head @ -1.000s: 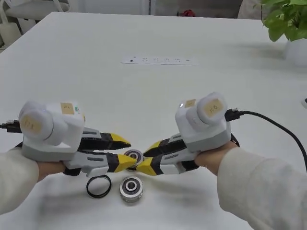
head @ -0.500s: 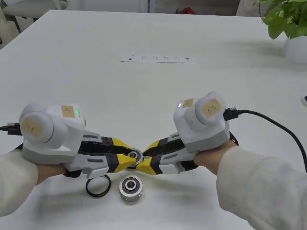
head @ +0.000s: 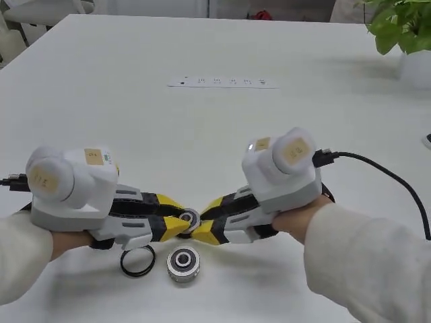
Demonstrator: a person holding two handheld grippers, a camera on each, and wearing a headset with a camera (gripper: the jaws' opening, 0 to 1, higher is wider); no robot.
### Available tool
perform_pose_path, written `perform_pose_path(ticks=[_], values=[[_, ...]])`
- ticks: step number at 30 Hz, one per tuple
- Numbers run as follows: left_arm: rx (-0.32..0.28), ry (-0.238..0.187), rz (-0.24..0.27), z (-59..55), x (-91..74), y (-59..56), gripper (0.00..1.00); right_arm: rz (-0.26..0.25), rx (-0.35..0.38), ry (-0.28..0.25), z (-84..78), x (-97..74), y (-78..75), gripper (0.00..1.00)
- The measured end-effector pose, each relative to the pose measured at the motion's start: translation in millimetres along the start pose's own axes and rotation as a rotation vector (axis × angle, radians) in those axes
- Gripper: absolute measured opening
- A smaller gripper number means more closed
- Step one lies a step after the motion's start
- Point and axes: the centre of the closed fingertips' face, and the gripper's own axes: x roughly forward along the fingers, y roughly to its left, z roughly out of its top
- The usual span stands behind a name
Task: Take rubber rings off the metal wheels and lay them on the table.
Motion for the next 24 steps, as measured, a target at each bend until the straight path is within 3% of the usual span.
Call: perform_pose_path(ticks=[2,24], values=[[0.001,-0.001,-0.001,0.2,0.4,-0.5,0.14,-0.01,-0.014,0.001,1.6,2.3,0.2,0.27],[-0.008,0.0,0.008,0.9,0.3,1.3,0.14,0.013,-0.023,0.017,-2.4,-1.5,-0.1,0.16]])
